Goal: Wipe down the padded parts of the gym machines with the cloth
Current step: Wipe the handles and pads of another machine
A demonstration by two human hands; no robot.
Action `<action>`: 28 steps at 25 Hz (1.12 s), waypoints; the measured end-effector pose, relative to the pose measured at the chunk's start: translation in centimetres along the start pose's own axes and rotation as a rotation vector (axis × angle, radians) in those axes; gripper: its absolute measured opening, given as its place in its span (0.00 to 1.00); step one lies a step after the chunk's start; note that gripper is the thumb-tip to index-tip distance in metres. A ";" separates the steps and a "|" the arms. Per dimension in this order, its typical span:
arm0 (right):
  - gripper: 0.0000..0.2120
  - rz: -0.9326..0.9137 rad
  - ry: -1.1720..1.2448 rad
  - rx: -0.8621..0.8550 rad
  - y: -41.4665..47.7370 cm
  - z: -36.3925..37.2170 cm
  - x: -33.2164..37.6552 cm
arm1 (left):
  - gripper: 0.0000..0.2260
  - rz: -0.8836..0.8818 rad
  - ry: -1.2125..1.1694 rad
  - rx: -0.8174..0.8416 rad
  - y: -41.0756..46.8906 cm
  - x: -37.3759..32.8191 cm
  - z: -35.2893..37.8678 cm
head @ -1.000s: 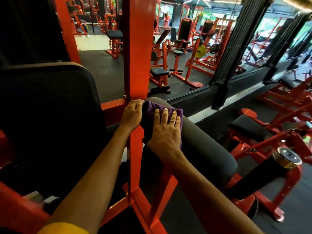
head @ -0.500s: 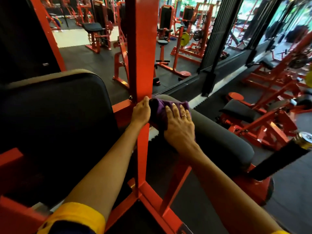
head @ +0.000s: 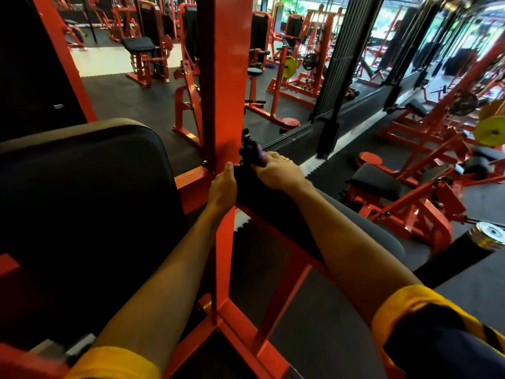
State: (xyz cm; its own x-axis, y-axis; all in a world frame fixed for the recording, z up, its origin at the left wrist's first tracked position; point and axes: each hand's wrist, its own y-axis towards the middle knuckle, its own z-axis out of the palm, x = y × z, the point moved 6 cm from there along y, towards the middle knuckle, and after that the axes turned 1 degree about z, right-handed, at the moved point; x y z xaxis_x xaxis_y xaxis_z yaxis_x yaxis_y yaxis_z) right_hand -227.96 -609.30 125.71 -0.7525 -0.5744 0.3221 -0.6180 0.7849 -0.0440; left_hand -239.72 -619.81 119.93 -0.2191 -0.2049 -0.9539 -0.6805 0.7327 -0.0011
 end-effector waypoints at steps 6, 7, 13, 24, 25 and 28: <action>0.34 0.068 -0.123 -0.005 -4.7 -0.1 -3.4 | 0.23 0.039 0.078 -0.023 -0.3 -0.8 0.6; 0.36 -0.002 -0.182 0.002 -4.8 0.3 -1.8 | 0.22 0.043 0.093 -0.025 -0.1 -0.7 0.7; 0.31 -0.004 0.010 0.128 2.3 0.0 0.0 | 0.22 0.032 0.128 -0.062 0.7 0.4 0.7; 0.36 0.292 0.238 0.087 -1.5 -0.6 -10.1 | 0.20 0.355 0.439 0.082 2.9 -2.0 3.8; 0.36 0.288 0.245 0.094 -1.3 -0.5 -10.1 | 0.21 0.382 0.488 0.086 3.1 -2.0 4.2; 0.31 0.209 0.239 0.089 0.5 0.0 -7.5 | 0.24 0.441 0.567 0.113 3.6 -1.9 4.3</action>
State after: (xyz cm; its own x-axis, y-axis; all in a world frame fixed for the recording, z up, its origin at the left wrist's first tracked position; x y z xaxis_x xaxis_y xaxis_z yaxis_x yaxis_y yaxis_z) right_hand -222.65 -604.58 123.28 -0.7973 -0.3239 0.5094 -0.4810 0.8507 -0.2119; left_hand -238.74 -614.04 120.47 -0.8058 -0.1576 -0.5709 -0.3760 0.8808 0.2876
